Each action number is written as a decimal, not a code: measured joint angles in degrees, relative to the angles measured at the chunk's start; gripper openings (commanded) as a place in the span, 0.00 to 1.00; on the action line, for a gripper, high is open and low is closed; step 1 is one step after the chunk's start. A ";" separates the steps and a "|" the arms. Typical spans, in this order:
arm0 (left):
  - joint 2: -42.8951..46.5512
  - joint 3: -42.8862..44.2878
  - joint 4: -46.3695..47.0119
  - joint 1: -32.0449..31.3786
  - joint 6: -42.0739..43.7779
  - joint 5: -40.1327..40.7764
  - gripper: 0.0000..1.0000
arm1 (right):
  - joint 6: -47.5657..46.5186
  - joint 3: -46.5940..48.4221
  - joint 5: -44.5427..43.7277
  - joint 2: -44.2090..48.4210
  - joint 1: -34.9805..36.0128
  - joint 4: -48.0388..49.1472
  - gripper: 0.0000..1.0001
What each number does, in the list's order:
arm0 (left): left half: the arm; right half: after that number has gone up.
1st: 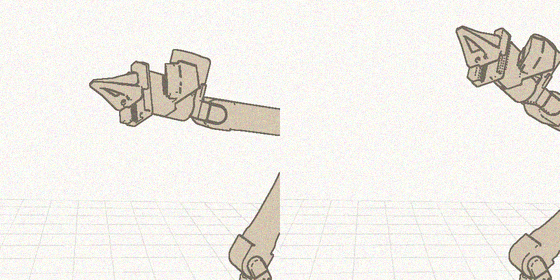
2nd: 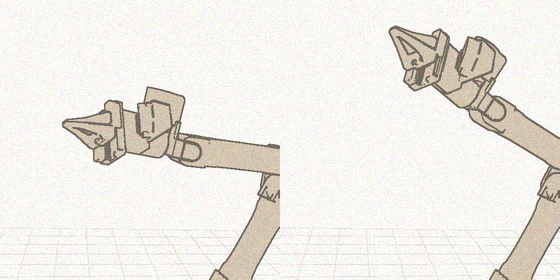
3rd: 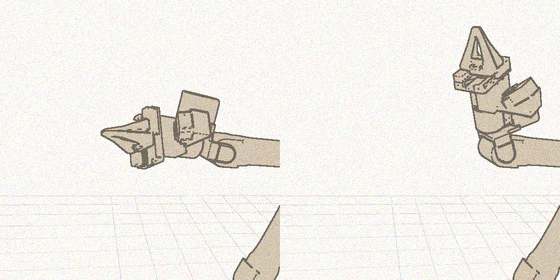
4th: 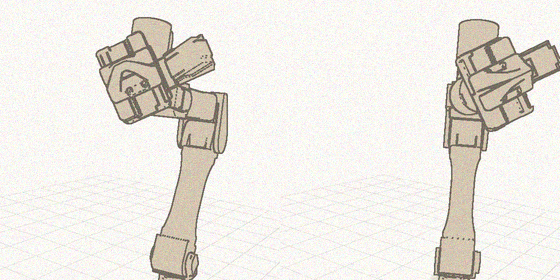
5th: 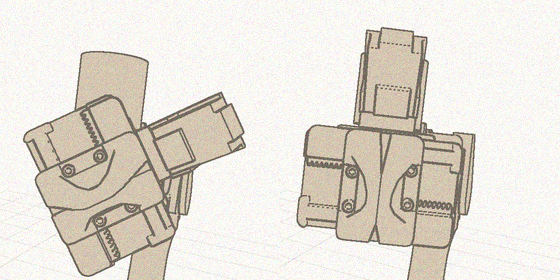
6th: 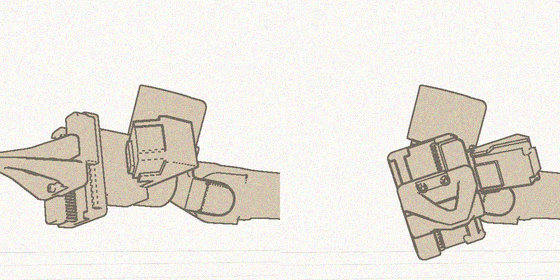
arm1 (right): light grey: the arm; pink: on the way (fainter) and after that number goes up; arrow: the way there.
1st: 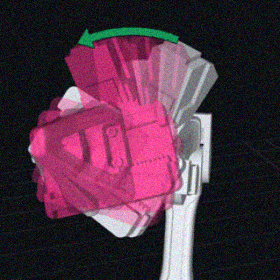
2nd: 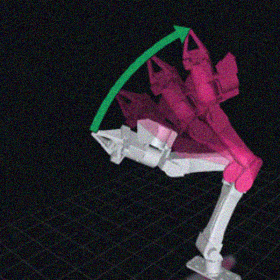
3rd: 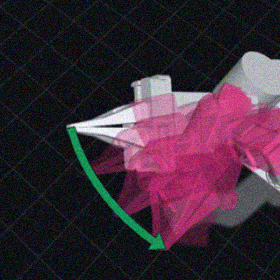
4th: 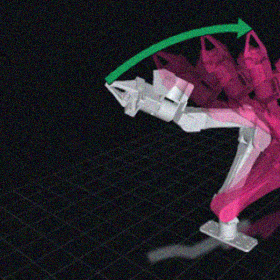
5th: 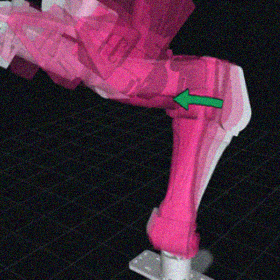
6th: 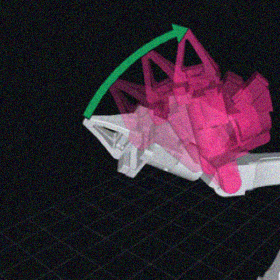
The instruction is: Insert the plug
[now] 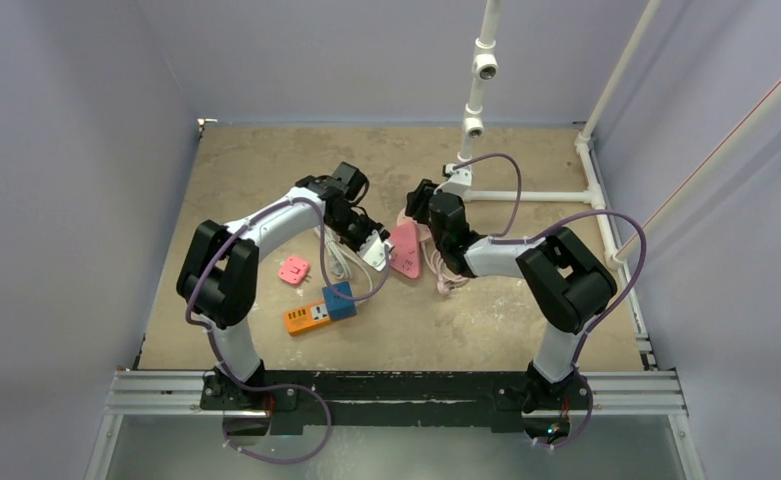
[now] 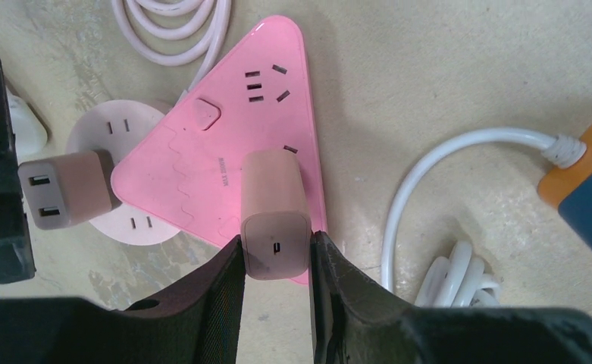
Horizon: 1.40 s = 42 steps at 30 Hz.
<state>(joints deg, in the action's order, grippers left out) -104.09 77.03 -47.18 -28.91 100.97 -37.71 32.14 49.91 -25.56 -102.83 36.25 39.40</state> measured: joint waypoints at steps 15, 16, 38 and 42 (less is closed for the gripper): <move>2.49 -1.51 4.72 -6.60 -13.86 9.68 0.00 | 1.38 -1.79 -0.02 -0.37 0.33 3.72 0.46; 2.54 -1.53 4.81 -6.64 -14.80 9.79 0.00 | 1.42 -1.90 -0.02 -0.63 0.37 4.28 0.45; 6.21 -4.31 12.61 -9.94 -23.41 10.99 0.00 | 6.64 -4.28 2.45 -3.21 5.55 7.13 0.50; 8.66 -4.55 9.90 -9.97 -24.76 13.14 0.00 | 7.17 -4.42 2.49 -2.05 5.60 3.50 0.57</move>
<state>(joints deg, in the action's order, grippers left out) -95.44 72.49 -37.28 -38.87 76.20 -24.58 39.31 45.50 -23.07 -104.88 41.85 42.89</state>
